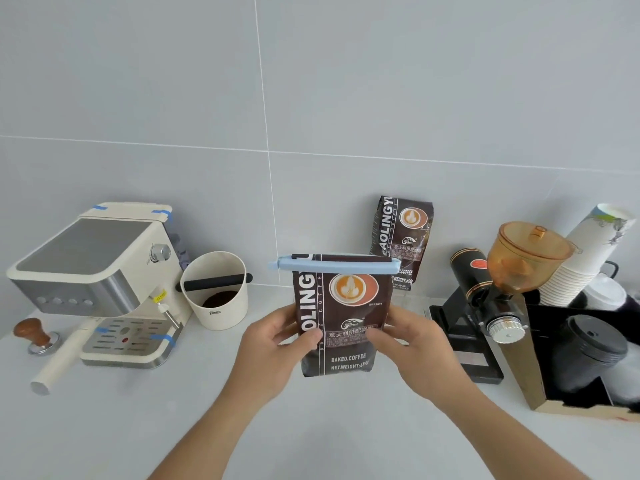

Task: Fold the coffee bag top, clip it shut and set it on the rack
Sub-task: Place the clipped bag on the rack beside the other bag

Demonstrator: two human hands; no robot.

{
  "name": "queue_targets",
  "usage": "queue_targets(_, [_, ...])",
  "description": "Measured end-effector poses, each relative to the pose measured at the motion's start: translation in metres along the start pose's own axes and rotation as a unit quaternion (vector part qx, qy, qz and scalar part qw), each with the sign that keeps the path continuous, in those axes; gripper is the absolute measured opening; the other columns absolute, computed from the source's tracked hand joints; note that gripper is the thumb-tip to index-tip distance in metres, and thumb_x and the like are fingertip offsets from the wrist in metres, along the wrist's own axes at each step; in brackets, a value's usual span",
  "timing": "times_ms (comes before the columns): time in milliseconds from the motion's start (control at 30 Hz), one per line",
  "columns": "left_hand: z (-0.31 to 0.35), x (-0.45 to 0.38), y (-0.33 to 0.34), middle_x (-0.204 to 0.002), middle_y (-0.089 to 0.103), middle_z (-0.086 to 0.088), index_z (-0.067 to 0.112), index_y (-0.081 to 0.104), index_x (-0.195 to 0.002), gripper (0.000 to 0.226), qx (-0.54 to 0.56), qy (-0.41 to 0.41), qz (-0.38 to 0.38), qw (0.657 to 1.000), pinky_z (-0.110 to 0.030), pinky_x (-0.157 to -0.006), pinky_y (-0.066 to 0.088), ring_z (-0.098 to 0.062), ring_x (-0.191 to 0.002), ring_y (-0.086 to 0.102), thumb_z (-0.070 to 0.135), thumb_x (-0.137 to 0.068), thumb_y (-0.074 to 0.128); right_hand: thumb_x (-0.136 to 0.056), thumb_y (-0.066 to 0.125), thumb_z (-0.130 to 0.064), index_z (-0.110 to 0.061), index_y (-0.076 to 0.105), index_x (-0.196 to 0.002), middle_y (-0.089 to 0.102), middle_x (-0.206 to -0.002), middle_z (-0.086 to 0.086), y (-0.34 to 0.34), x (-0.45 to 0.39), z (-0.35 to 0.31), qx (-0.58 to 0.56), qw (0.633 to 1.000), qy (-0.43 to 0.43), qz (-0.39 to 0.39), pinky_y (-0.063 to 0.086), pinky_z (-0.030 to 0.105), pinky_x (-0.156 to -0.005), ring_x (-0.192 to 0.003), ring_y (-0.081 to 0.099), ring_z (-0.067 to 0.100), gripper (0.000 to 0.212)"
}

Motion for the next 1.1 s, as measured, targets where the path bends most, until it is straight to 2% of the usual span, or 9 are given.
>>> queue_targets(67, [0.014, -0.012, -0.001, -0.105, 0.077, 0.013, 0.025, 0.070, -0.109, 0.036, -0.009, 0.018, 0.000, 1.000, -0.018, -0.076, 0.055, -0.008, -0.099, 0.071, 0.013, -0.076, 0.075, -0.091, 0.064, -0.016, -0.050, 0.067, -0.104, 0.073, -0.101, -0.028, -0.006, -0.010, -0.013, 0.001, 1.000, -0.015, 0.009, 0.056, 0.043, -0.091, -0.097, 0.070, 0.001, 0.037])
queue_targets(167, [0.033, -0.032, -0.002, -0.105, 0.077, 0.014, 0.023, 0.070, -0.111, 0.035, -0.016, 0.045, 0.003, 0.999, -0.016, -0.078, 0.054, -0.008, -0.099, 0.071, 0.007, -0.081, 0.073, -0.090, 0.065, -0.016, -0.044, 0.069, -0.107, 0.075, -0.105, -0.023, -0.014, -0.027, -0.027, -0.003, 0.999, -0.042, 0.024, 0.054, 0.046, -0.095, -0.097, 0.071, 0.004, 0.033])
queue_targets(300, [0.053, -0.058, 0.000, -0.104, 0.076, 0.016, 0.030, 0.071, -0.105, 0.031, -0.015, 0.068, 0.014, 0.997, -0.022, -0.085, 0.051, -0.006, -0.099, 0.071, 0.015, -0.078, 0.074, -0.090, 0.064, -0.015, -0.040, 0.069, -0.109, 0.077, -0.105, -0.013, -0.021, -0.054, -0.037, -0.031, 0.997, -0.062, 0.031, 0.053, 0.051, -0.096, -0.098, 0.073, 0.015, 0.031])
queue_targets(433, [0.060, -0.083, 0.002, -0.104, 0.076, 0.014, 0.027, 0.070, -0.107, 0.030, -0.007, 0.073, 0.027, 0.997, -0.012, -0.076, 0.052, -0.004, -0.098, 0.070, 0.011, -0.082, 0.070, -0.090, 0.063, -0.011, -0.035, 0.070, -0.107, 0.078, -0.105, -0.007, -0.022, -0.086, -0.037, -0.061, 0.996, -0.058, 0.034, 0.052, 0.055, -0.097, -0.097, 0.074, 0.017, 0.031])
queue_targets(633, [0.048, -0.125, 0.006, -0.105, 0.076, 0.007, 0.025, 0.070, -0.106, 0.027, 0.009, 0.043, 0.044, 0.998, -0.010, -0.066, 0.051, -0.012, -0.097, 0.072, 0.011, -0.083, 0.070, -0.086, 0.067, -0.003, -0.023, 0.066, -0.116, 0.075, -0.111, 0.007, -0.016, -0.130, -0.017, -0.134, 0.989, -0.003, 0.068, 0.057, 0.051, -0.093, -0.099, 0.073, 0.023, 0.036])
queue_targets(733, [0.034, -0.145, 0.008, -0.101, 0.077, 0.008, 0.032, 0.072, -0.096, 0.026, 0.007, 0.027, 0.043, 0.999, -0.020, -0.070, 0.053, -0.016, -0.096, 0.072, 0.010, -0.082, 0.070, -0.088, 0.065, -0.002, -0.023, 0.066, -0.116, 0.074, -0.111, 0.003, -0.012, -0.146, -0.005, -0.133, 0.988, 0.024, 0.076, 0.059, 0.041, -0.086, -0.098, 0.073, 0.020, 0.035])
queue_targets(867, [0.020, -0.169, 0.011, -0.099, 0.077, 0.009, 0.033, 0.071, -0.093, 0.025, -0.011, 0.008, 0.037, 0.999, -0.013, -0.063, 0.052, -0.014, -0.092, 0.072, 0.010, -0.083, 0.069, -0.090, 0.063, -0.003, -0.033, 0.067, -0.105, 0.075, -0.108, -0.006, -0.006, -0.163, 0.004, -0.111, 0.989, 0.047, 0.082, 0.058, 0.032, -0.082, -0.091, 0.074, 0.008, 0.034])
queue_targets(1000, [0.000, -0.188, 0.010, -0.106, 0.076, 0.005, 0.024, 0.071, -0.106, 0.028, -0.017, -0.016, 0.030, 0.999, -0.029, -0.082, 0.057, -0.015, -0.098, 0.071, 0.010, -0.083, 0.068, -0.091, 0.063, -0.006, -0.028, 0.069, -0.110, 0.076, -0.107, -0.008, 0.002, -0.178, 0.018, -0.082, 0.990, 0.064, 0.092, 0.059, 0.038, -0.088, -0.090, 0.074, 0.007, 0.030])
queue_targets(1100, [-0.010, -0.200, 0.011, -0.103, 0.077, 0.006, 0.026, 0.071, -0.105, 0.027, -0.024, -0.025, 0.034, 0.999, -0.035, -0.086, 0.057, -0.013, -0.096, 0.072, 0.010, -0.083, 0.068, -0.092, 0.061, -0.007, -0.023, 0.068, -0.114, 0.076, -0.104, -0.010, 0.005, -0.187, 0.024, -0.057, 0.991, 0.070, 0.096, 0.060, 0.037, -0.085, -0.086, 0.073, 0.005, 0.029])
Point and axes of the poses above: each hand's wrist, its own x-axis away from the middle knuckle, its own y-axis out of the palm, z = x × y, the point moved 4 cm from there along -x, towards the middle knuckle
